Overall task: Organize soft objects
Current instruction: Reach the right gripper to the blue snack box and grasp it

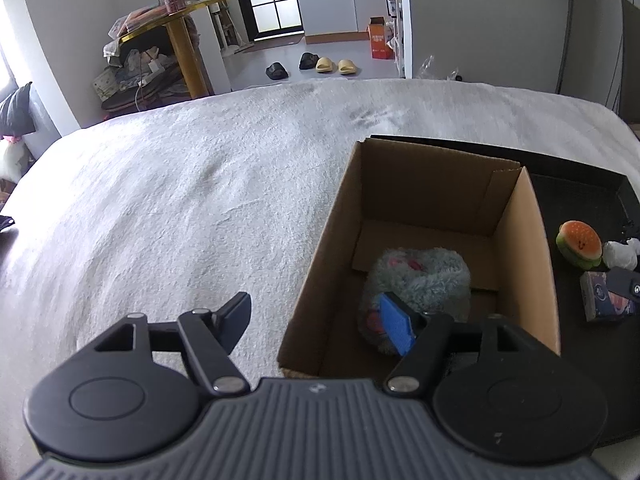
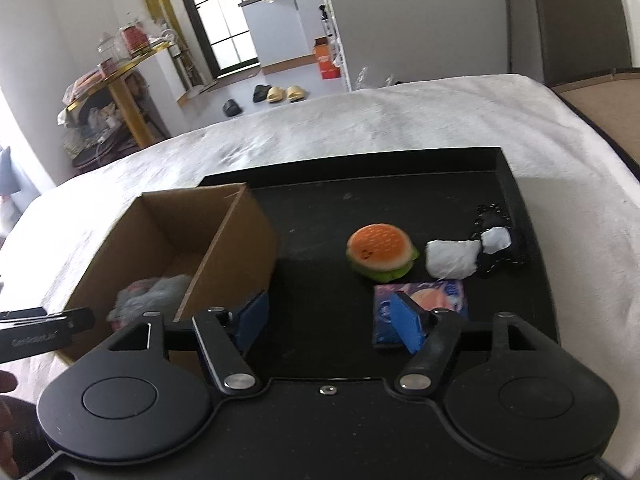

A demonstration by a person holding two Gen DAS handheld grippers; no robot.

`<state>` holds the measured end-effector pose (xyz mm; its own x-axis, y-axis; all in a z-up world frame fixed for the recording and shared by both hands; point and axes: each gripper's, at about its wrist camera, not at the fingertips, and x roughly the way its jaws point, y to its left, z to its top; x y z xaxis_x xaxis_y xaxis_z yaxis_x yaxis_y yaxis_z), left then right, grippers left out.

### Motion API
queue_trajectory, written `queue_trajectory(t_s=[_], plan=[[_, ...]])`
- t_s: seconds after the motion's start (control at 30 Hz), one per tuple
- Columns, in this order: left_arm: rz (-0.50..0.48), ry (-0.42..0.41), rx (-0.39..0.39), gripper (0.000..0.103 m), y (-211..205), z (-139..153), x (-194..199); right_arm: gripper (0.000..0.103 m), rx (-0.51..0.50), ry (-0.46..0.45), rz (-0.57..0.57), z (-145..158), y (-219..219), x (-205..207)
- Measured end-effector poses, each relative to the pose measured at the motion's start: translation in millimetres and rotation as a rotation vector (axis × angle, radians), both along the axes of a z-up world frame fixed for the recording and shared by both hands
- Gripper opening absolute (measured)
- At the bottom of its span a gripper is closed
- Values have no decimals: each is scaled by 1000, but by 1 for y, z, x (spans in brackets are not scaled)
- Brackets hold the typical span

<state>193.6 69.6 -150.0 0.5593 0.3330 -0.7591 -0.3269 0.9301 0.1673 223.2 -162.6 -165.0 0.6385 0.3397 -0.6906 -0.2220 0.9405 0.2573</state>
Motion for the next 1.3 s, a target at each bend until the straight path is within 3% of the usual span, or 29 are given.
queue_trajectory(t_s=[0.13,0.27,0.33,0.53,0.87,0.97,1.03,1.1,1.23,1.3], plan=[[3,10,24,71,-5,0,7,80,-44,-6,-38,-14,-8,7],[15,26,41,72,-8,-2,12,83,-100,5,-66,-30,-13,15],[19,39,57,73,-9,-4,14,90,-119,6,-74,-36,-14,18],[25,63,91,74,-14,-5,19,97,-131,16,-87,-44,-18,23],[33,86,104,75,-18,-5,27,97,-184,59,-109,-65,-24,32],[28,89,112,75,-18,-4,28,90,-161,56,-107,-65,-26,30],[26,90,110,75,-17,-4,28,65,-138,57,-90,-63,-26,27],[21,92,107,75,-17,-3,27,61,-130,65,-88,-58,-25,25],[14,90,112,75,-18,0,24,43,-141,63,-97,-53,-28,20],[17,86,107,75,-17,2,21,40,-125,77,-106,-52,-33,19]])
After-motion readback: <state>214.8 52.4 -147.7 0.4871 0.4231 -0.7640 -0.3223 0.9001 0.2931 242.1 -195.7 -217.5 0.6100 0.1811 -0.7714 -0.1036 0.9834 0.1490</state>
